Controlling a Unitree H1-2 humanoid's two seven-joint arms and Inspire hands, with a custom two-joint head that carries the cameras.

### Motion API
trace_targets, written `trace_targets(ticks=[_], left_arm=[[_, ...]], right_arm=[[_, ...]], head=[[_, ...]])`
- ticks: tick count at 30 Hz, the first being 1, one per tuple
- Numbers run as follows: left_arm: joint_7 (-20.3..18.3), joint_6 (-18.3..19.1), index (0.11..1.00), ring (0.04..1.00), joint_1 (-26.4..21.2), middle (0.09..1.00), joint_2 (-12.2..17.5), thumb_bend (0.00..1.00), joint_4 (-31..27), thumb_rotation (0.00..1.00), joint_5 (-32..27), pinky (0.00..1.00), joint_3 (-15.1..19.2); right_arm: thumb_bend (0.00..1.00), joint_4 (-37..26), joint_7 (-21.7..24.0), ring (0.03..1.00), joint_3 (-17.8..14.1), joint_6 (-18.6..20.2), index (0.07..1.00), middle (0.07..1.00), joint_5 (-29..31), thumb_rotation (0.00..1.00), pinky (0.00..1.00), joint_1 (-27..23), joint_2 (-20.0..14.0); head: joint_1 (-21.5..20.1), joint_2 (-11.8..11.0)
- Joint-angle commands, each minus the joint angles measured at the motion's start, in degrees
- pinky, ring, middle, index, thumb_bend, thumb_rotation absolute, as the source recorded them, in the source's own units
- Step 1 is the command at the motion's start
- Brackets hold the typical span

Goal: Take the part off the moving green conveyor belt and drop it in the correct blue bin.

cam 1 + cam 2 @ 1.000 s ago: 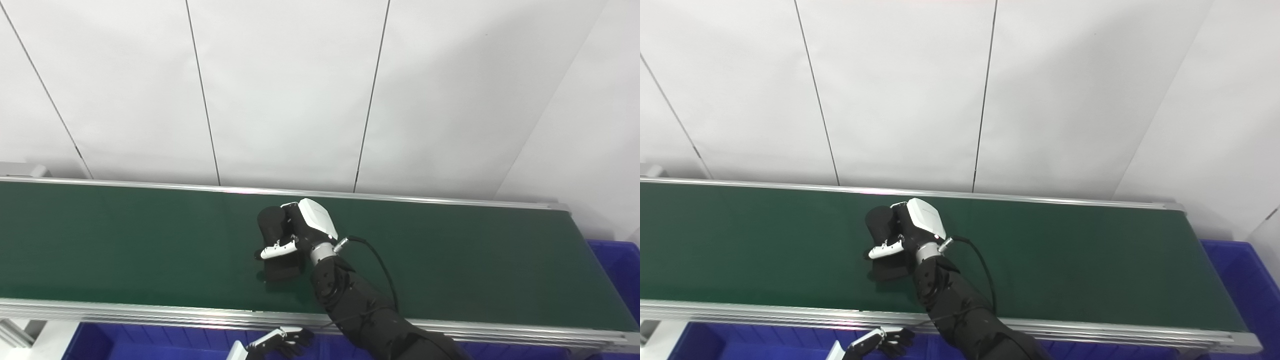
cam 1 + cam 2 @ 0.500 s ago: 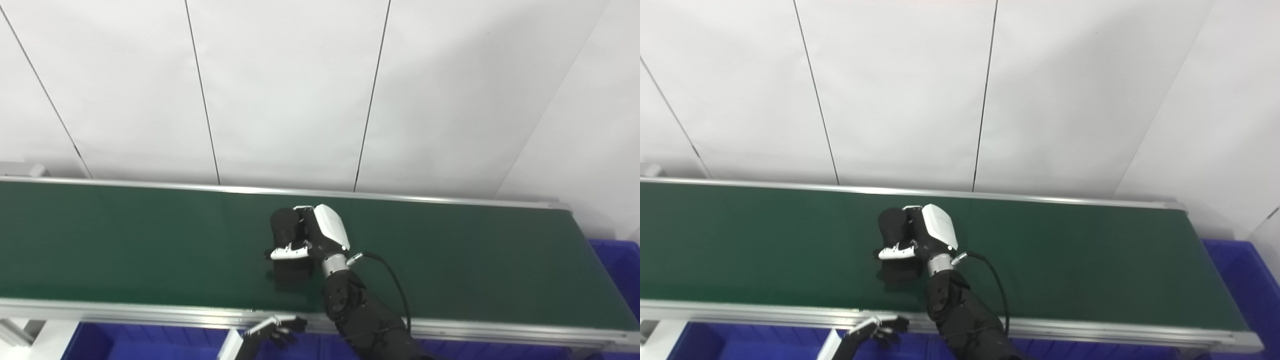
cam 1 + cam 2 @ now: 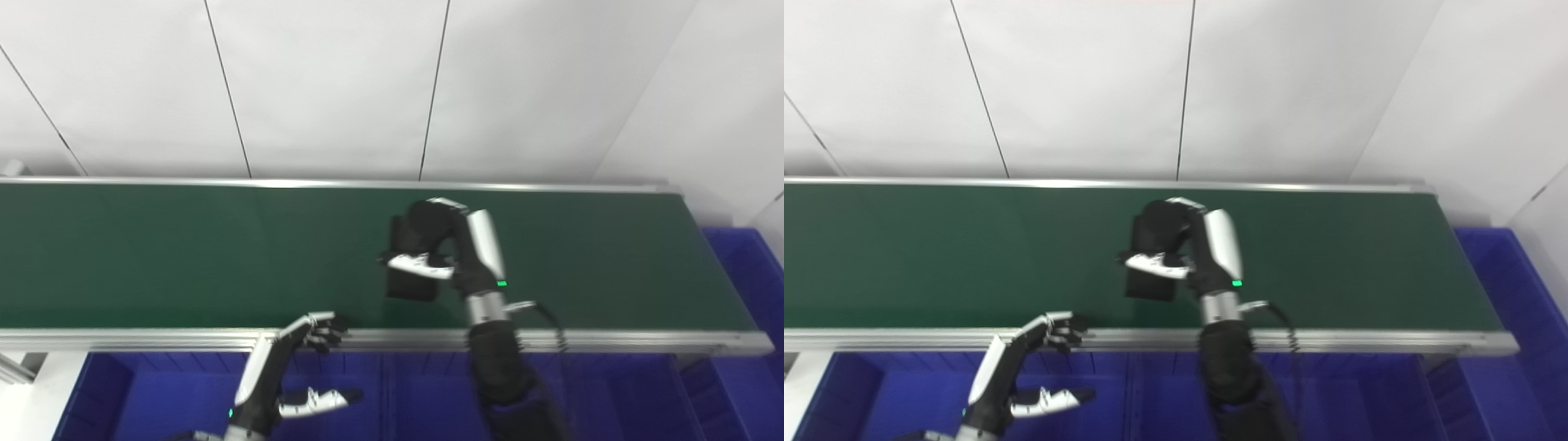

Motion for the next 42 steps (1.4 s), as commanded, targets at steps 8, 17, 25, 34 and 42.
trace_targets(ticks=[8, 17, 25, 34, 42], left_arm=[[-8.4, -1.6, 0.705, 0.61, 2.5, 0.672, -1.9, 0.77, -4.1, 0.41, -0.5, 0.49, 6.9], [-22.0, -1.6, 0.729, 0.642, 7.0, 0.704, -4.0, 0.79, -7.5, 0.43, -5.2, 0.52, 14.1], [-33.5, -1.6, 0.769, 0.697, 11.5, 0.75, -5.8, 0.82, -10.0, 0.47, -6.9, 0.58, 20.9], [-40.5, -1.6, 0.756, 0.691, 13.1, 0.742, -8.7, 0.8, -10.1, 0.5, -7.0, 0.58, 27.1], [-44.8, -1.6, 0.742, 0.669, 12.4, 0.721, -11.3, 0.79, -8.5, 0.48, -7.5, 0.57, 30.6]], right_arm=[[0.49, -16.5, 11.6, 0.442, -1.7, 5.9, 0.489, 0.56, 1.9, 0.0, 0.31, 9.2, -7.7], [0.49, -19.4, 19.9, 0.424, 0.0, 10.7, 0.522, 0.535, 0.4, 0.0, 0.31, 14.6, -12.4], [0.49, -16.8, 25.6, 0.44, 3.9, 13.6, 0.499, 0.544, -4.2, 0.0, 0.32, 14.7, -15.6], [0.49, -8.7, 28.3, 0.483, 8.7, 15.6, 0.485, 0.566, -13.1, 0.0, 0.34, 10.5, -16.9], [0.6, -4.3, 31.1, 0.729, 16.1, 18.3, 0.689, 0.855, -26.3, 0.09, 0.57, 7.3, -18.1]], head=[[1.8, 3.5], [1.1, 4.6], [0.0, 5.7], [-0.6, 6.2], [-1.2, 6.0]])
